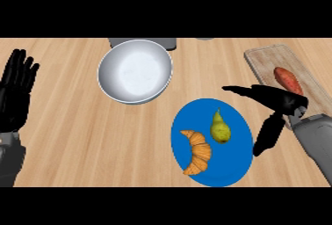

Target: Pick the pear from the plate and place it in the bowl

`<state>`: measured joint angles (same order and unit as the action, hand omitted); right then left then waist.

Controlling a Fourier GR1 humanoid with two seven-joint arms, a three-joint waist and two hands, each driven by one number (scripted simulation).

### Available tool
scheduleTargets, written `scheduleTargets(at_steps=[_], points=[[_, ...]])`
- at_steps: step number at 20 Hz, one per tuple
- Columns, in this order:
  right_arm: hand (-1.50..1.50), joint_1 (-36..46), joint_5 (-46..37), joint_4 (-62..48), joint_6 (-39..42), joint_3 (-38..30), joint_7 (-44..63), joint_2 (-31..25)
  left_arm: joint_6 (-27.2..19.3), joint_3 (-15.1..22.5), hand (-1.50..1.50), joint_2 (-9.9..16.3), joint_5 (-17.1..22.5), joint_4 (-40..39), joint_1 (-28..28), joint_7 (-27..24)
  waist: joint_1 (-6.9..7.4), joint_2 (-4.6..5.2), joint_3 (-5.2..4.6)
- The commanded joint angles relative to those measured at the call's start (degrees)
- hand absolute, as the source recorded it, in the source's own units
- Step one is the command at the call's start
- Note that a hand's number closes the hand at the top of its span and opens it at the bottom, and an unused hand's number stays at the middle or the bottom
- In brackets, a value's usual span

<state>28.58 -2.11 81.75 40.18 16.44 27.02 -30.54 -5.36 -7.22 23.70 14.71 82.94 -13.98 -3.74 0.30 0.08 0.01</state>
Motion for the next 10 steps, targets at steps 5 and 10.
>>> scheduleTargets(at_steps=[5, 10], points=[[-1.5, -4.2, -10.2, -4.3, 0.3, -2.8, -10.5, 1.5, -0.2, -1.4, 0.0, -1.2, -1.8, 1.1, -1.6, 3.1, -0.24, -0.02, 0.01], [-1.5, -4.1, -15.8, -7.2, -3.1, -1.4, -14.3, 7.7, 0.3, -0.5, 0.0, -4.1, -4.1, -0.4, -0.7, -0.4, -0.2, -0.02, 0.0]])
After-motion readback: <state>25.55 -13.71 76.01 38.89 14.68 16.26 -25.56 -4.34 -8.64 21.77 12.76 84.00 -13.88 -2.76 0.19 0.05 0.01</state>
